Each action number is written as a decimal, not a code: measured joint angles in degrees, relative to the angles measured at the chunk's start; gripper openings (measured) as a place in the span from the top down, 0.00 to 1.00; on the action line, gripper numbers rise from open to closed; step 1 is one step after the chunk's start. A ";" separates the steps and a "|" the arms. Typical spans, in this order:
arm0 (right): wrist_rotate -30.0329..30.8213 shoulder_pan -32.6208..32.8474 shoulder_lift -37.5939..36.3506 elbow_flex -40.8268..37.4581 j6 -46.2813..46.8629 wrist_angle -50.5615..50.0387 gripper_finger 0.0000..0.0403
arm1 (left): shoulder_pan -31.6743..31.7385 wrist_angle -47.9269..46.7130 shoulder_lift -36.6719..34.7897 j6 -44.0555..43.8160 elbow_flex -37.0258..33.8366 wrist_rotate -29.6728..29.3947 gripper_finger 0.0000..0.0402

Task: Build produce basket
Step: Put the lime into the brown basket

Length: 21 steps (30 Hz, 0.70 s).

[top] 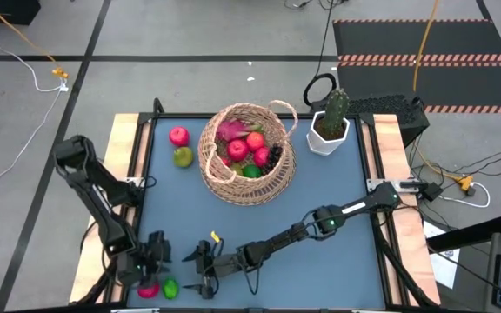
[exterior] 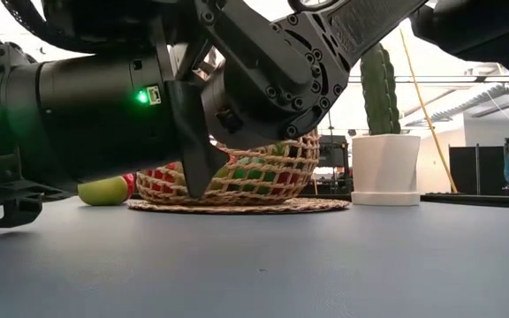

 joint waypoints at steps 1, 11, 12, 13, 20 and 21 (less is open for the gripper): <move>-0.05 -0.11 0.00 0.00 0.51 0.21 0.02 | -0.22 2.42 1.07 1.57 0.04 -0.02 0.63; -0.02 -0.63 0.00 0.00 0.79 0.73 0.02 | -0.63 11.97 7.59 16.15 0.13 0.70 0.33; -0.02 -0.63 0.00 0.00 0.79 0.75 0.02 | -0.61 12.28 7.59 16.20 0.13 0.77 0.33; 0.00 -0.69 0.00 0.00 0.78 0.73 0.02 | -0.64 12.81 7.62 16.39 0.13 0.89 0.33; -0.28 -0.81 0.00 0.00 2.30 0.82 0.02 | -3.72 14.75 7.76 16.31 0.11 2.05 0.39; -0.28 -0.81 0.00 0.00 2.21 0.83 0.02 | -4.14 14.75 7.76 16.13 0.11 2.05 0.41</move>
